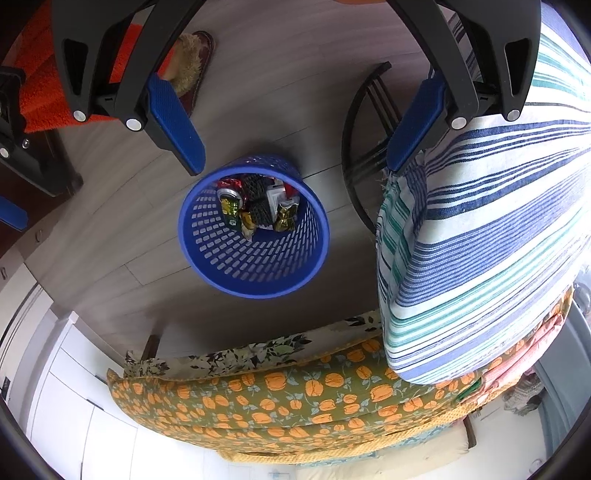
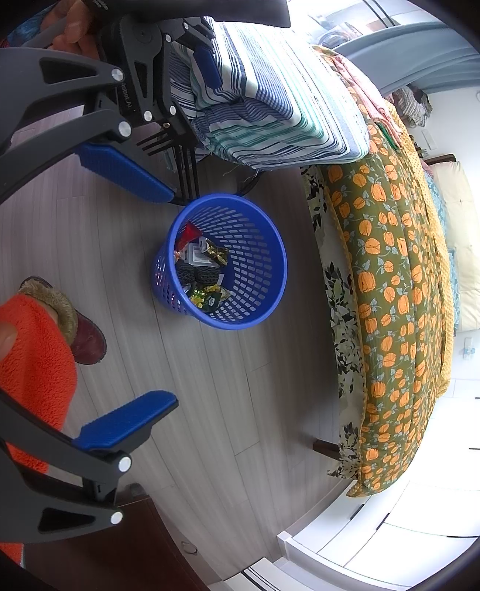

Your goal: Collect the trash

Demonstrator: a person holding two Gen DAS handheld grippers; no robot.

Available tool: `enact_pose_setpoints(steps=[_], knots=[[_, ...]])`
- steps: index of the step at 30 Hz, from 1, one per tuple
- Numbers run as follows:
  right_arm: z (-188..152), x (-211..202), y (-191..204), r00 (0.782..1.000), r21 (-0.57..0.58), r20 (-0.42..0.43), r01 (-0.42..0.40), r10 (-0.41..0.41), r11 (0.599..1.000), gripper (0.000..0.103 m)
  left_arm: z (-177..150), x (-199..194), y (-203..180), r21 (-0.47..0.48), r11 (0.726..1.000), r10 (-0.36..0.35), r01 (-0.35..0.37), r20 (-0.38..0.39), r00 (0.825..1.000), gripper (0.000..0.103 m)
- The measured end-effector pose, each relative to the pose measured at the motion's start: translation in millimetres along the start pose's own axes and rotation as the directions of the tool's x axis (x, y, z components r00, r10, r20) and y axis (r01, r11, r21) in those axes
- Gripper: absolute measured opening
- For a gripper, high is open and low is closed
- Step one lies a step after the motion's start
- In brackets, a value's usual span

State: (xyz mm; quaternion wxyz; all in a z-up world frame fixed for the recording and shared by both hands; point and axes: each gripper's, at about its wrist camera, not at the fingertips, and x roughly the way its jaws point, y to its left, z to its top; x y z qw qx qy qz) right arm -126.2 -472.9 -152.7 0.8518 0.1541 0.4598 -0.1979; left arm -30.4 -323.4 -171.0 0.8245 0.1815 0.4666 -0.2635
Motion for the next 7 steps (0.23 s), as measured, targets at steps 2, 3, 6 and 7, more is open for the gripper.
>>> enact_pose_setpoints(steps=[2,3,6,7], knots=[[-1.6,-0.6,1.1,1.000,0.001,-0.001,0.001,-0.001,1.000,0.098,1.3,1.4,0.8,-0.004,1.000,-0.018,0.018,-0.025,1.000,0.098],[-2.4,-0.5,0.9,1.000,0.002,-0.001,0.001,-0.001,1.000,0.098,1.8,1.1,1.1,-0.003,1.000,-0.018,0.018,-0.026,1.000,0.098],[-1.7,-0.3,0.1,1.000,0.000,-0.001,0.000,0.000,1.000,0.098,2.0,-1.0,-0.8,0.007,1.000,-0.020,0.020,-0.017,1.000,0.098],[-0.7,0.2,-0.9,1.000,-0.001,-0.001,-0.001,0.001,1.000,0.098,2.1,-1.8,-1.1,0.008,1.000,-0.022,0.022,-0.015,1.000,0.098]])
